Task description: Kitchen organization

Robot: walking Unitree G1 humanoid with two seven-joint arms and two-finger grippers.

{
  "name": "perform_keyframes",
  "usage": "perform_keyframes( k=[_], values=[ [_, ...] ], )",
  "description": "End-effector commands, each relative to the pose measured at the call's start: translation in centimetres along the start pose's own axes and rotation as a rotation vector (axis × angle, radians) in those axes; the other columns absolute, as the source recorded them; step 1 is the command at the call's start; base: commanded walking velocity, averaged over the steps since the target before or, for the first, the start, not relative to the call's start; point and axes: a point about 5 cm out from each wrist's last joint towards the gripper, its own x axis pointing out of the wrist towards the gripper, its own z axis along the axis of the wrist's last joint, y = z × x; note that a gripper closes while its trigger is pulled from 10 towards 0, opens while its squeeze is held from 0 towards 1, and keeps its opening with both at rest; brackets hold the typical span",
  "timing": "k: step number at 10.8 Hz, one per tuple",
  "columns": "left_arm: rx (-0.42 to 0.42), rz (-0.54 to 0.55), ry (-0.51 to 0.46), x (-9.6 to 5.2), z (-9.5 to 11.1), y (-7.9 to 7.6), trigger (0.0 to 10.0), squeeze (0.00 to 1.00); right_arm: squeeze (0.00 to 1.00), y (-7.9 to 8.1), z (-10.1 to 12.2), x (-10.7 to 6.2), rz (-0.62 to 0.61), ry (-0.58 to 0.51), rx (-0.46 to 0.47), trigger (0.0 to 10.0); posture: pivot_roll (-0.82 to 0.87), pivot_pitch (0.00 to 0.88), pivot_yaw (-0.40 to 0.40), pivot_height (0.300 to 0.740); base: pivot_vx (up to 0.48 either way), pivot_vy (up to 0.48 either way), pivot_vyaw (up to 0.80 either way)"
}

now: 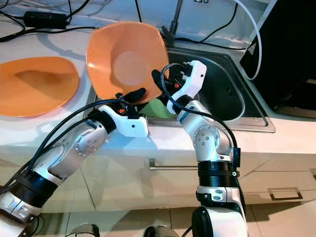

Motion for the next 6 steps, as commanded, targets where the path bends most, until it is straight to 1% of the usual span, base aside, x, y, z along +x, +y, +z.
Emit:
perform_keyframes(
  k=[1, 3, 5, 6],
  values=[
    [-0.010, 0.121, 0.008, -0.1, -0.3, 2.4, 10.0, 1.00, 0.00, -2.4, -0.1, -0.9, -0.126, 0.004, 0.000, 0.0, -0.02, 0.077, -0.178, 0.719, 0.000, 0.000, 0.00],
    [-0.034, 0.128, 0.004, -0.1, -0.1, 2.4, 10.0, 1.00, 0.00, -3.4, 0.6, -1.0, -0.208, -0.051, 0.038, 0.0, -0.02, 0.077, -0.177, 0.719, 0.000, 0.000, 0.00],
    [-0.034, 0.127, -0.004, -0.1, 0.1, 2.3, 10.0, 1.00, 0.00, -5.4, 1.8, -1.4, -0.361, -0.149, 0.128, 0.0, -0.02, 0.077, -0.177, 0.719, 0.000, 0.000, 0.00],
    [-0.040, 0.120, -0.003, -0.1, 0.0, 2.2, 10.0, 0.00, 0.00, -6.1, 2.1, -1.8, -0.410, -0.175, 0.139, 0.0, -0.02, 0.077, -0.177, 0.719, 0.000, 0.000, 0.00]
  ],
)
